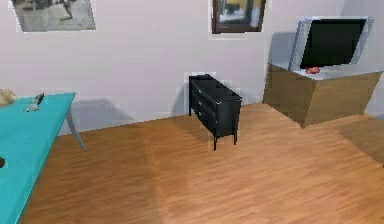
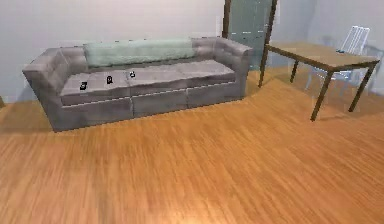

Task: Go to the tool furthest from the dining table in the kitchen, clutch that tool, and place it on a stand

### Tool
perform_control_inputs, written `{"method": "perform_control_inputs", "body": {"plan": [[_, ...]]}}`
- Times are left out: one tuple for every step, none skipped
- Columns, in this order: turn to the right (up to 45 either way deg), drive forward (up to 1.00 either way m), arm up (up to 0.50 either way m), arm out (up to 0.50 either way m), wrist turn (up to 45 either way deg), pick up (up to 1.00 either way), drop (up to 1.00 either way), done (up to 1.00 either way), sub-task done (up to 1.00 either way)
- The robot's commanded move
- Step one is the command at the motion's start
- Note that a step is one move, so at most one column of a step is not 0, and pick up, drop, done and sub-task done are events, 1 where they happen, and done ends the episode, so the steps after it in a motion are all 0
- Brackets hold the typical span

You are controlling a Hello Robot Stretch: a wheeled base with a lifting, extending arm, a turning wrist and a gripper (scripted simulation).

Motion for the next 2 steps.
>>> {"method": "perform_control_inputs", "body": {"plan": [[0.0,0.45,0.0,0.0,0.0,0.0,0.0,0.0,0.0],[-45.0,0.0,0.0,0.0,0.0,0.0,0.0,0.0,0.0]]}}
